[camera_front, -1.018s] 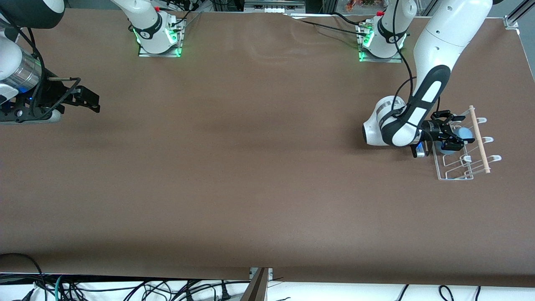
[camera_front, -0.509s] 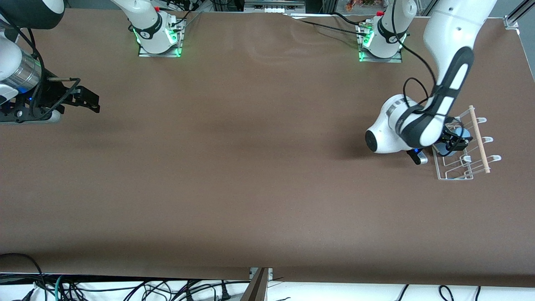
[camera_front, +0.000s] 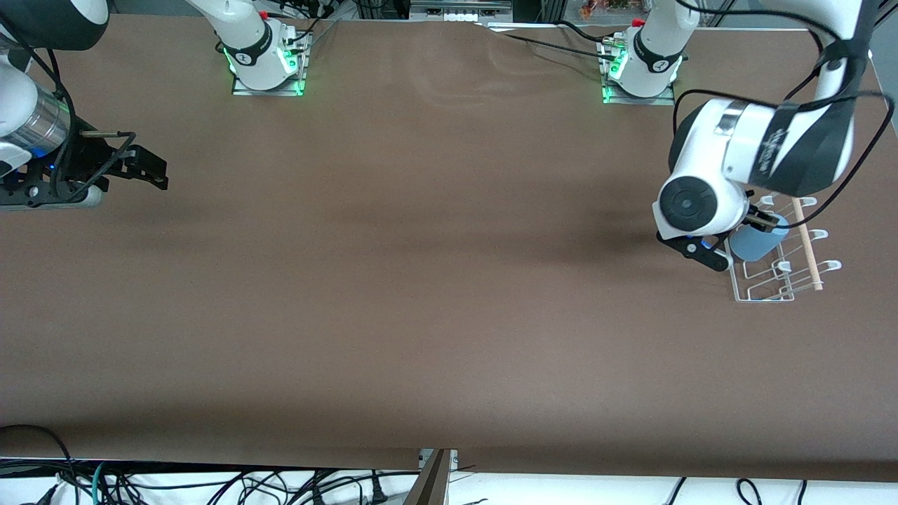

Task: Transfer cup to left arm and place on rack

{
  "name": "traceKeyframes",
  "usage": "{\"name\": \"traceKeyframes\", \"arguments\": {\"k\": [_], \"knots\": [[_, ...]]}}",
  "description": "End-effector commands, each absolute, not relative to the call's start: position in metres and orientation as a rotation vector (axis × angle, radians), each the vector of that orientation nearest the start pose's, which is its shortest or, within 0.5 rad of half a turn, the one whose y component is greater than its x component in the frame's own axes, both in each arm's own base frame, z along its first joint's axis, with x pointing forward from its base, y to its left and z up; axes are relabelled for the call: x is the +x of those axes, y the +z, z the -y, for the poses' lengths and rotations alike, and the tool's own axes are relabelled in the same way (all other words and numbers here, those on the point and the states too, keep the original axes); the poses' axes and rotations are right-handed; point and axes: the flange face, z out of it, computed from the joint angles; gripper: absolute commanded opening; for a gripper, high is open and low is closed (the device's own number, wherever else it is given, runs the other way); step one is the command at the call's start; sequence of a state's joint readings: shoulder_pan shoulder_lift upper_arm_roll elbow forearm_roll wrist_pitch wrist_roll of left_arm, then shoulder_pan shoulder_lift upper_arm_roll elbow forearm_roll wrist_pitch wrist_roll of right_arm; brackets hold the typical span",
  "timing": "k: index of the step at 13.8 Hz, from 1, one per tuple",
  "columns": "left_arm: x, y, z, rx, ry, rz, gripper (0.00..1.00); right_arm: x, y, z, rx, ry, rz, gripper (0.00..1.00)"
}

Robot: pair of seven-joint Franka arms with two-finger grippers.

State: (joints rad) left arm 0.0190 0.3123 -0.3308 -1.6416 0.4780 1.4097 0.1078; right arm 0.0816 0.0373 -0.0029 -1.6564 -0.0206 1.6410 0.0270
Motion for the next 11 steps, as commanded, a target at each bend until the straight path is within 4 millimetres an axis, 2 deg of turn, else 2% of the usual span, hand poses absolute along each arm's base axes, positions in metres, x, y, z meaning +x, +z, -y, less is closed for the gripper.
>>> {"name": "traceKeyframes", "arguments": {"k": [1,2,5,7,8,9,10,11], "knots": [[0.596,0.474,0.116,-2.87,0.514,-0.507,1.0,0.569,0.573,-0.044,-3.148,0.074,0.097,0.99],[0.59,0.496,0.123,-2.921,0.465,-0.502,1.0,0.569,0.574,-0.044,-3.146,0.077,0.097,0.99],[0.578,0.543,0.129,-3.009,0.312,-0.405,1.0,0.569,0.574,-0.045,-3.146,0.077,0.1,0.99],[0.573,0.575,0.127,-3.081,0.179,-0.364,1.0,0.569,0.573,-0.045,-3.145,0.079,0.097,0.99],[0.573,0.587,0.116,-3.09,0.105,-0.329,1.0,0.568,0.574,-0.044,-3.145,0.079,0.097,0.99],[0.578,0.599,0.088,-3.099,0.0,-0.239,1.0,0.568,0.574,-0.045,-3.145,0.079,0.099,0.99],[0.581,0.605,0.077,-3.095,-0.102,-0.208,1.0,0.569,0.573,-0.045,-3.145,0.082,0.099,0.99],[0.572,0.609,0.075,-3.091,-0.117,-0.199,1.0,0.568,0.574,-0.046,-3.145,0.079,0.099,0.99]]}}
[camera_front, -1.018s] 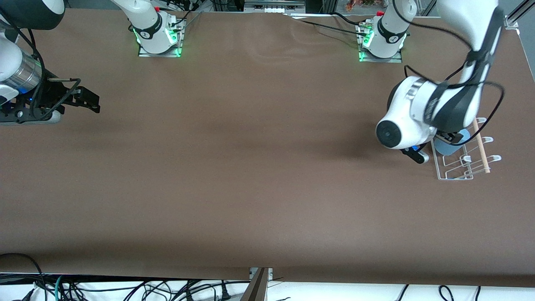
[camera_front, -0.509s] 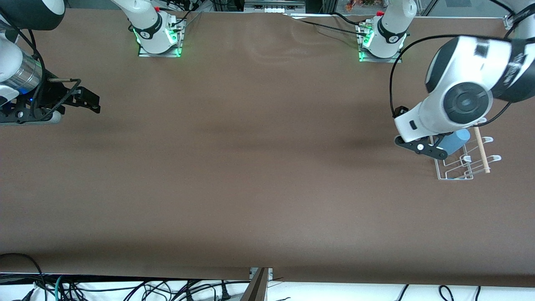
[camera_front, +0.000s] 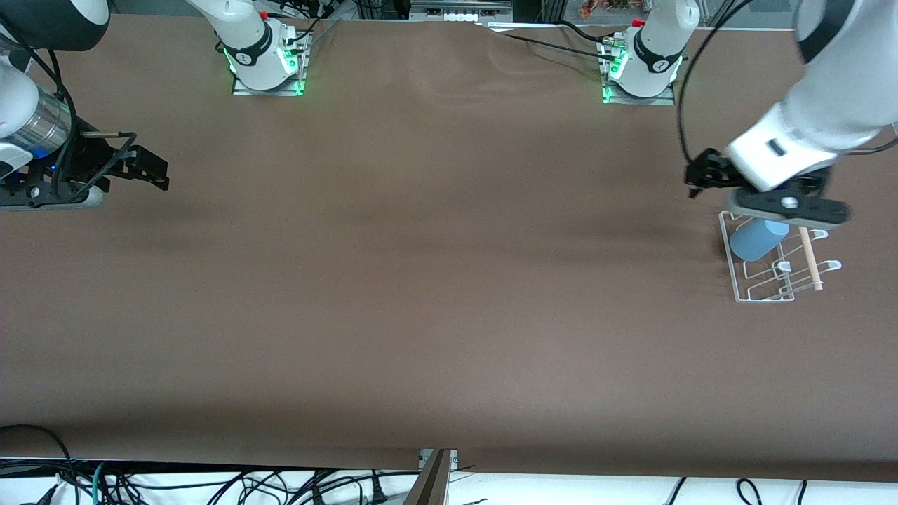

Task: Transfer cup to left arm and place on rack

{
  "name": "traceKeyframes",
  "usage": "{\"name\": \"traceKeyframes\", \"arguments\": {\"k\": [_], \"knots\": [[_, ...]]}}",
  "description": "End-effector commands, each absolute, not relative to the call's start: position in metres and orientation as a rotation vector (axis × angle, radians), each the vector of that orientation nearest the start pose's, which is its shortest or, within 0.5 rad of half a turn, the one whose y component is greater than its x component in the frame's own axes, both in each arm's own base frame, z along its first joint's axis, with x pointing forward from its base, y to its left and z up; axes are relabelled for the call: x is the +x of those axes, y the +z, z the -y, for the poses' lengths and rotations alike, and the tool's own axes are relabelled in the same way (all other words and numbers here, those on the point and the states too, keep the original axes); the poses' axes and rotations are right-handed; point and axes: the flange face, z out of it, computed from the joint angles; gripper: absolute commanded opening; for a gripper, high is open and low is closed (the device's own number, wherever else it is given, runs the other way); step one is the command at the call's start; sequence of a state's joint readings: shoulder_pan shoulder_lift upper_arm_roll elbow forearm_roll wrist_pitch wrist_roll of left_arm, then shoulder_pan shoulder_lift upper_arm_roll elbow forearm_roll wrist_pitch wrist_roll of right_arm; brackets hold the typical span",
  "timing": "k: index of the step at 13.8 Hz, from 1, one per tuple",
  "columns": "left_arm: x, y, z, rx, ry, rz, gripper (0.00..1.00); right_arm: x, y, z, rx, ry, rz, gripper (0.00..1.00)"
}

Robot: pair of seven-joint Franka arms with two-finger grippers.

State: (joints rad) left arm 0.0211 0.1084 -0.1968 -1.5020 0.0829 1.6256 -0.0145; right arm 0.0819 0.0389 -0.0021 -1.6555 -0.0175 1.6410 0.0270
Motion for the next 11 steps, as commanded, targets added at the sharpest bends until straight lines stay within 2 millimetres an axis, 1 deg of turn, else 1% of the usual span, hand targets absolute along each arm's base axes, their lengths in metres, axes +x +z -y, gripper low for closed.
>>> {"name": "traceKeyframes", "arguments": {"k": [1,2,3,6,7,11], "knots": [[0.558,0.608,0.08,-3.087,-0.102,-0.197,1.0,0.568,0.575,-0.046,-3.14,0.077,0.101,0.99],[0.548,0.603,0.082,-3.089,-0.088,-0.132,1.0,0.568,0.574,-0.048,-3.127,0.08,0.096,0.99],[0.547,0.6,0.082,-3.092,-0.084,-0.066,1.0,0.568,0.575,-0.047,-3.116,0.076,0.09,0.99],[0.547,0.596,0.084,-3.109,-0.069,-0.063,1.0,0.568,0.575,-0.048,-3.113,0.076,0.094,0.99],[0.546,0.596,0.085,-3.138,-0.061,-0.056,1.0,0.569,0.577,-0.048,-3.111,0.069,0.092,0.99],[0.544,0.594,0.08,-3.163,-0.047,-0.033,1.0,0.569,0.578,-0.048,-3.111,0.069,0.092,0.99]]}}
